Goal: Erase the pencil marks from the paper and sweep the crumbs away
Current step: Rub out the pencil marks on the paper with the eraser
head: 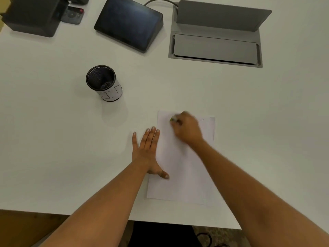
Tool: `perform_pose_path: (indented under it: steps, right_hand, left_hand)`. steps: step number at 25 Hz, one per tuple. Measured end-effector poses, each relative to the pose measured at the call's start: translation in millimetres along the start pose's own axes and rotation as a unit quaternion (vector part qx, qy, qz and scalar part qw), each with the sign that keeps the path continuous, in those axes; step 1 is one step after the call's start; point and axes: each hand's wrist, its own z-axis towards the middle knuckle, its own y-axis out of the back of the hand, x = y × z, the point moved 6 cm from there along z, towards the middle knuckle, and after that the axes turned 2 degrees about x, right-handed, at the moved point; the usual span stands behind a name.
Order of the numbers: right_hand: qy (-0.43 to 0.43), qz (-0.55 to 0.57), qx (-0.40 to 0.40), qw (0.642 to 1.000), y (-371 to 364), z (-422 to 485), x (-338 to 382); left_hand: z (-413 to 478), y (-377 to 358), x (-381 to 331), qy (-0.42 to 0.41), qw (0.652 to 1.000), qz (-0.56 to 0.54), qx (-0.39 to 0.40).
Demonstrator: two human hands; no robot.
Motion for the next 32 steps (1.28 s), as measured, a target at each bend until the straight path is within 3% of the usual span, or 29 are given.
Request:
perform_pose_path:
  steps: [2,4,7,9,13,15,20,24,26,30,32]
  right_hand:
    - [-0.048,0.029,-0.06,0.997,18,19,-16]
    - [-0.06,0.034,-0.056,0.996,9,-9,-1]
    - [0.056,0.043,0.032,0.997,-26,-84,35]
    - [0.102,0.017,0.052,0.993,-29,-72,26]
    - [0.004,-0.014,-0.025,1.0,11,12,-10]
    - [-0.012,0.002,-0.043,0.999,10,5,-10]
    - [0.152,-0.006,0.075,0.986,-40,-78,32]
    - [0.007,0.007,-0.037,0.999,2,4,-6]
    - [-0.018,0.031,-0.071,0.997,5,5,-7]
    - [0.109,-0.003,0.031,0.994,-38,-71,33]
    - [0.107,-0.029,0.019,0.994,-31,-47,17]
  left_hand:
    - [-1,1,0,0.001,1.0,-0.006,0.004]
    - [-1,1,-1,0.003,1.0,-0.005,0.006]
    - [0,2,-2,0.001,1.0,0.01,0.013]
    - [-1,2,-2,0.0,1.0,0.008,0.015]
    - [-3,3,0,0.005,1.0,-0.004,0.021]
    - [-3,2,0,0.006,1.0,-0.005,0.021]
    - [-2,2,-2,0.001,1.0,0.013,0.022]
    - [-3,3,-1,0.007,1.0,-0.001,0.02]
    - [-3,4,-1,0.006,1.0,-0.001,0.02]
    - [-2,2,-2,0.0,1.0,0.018,0.017]
    - [-1,3,-2,-0.001,1.0,0.007,0.018]
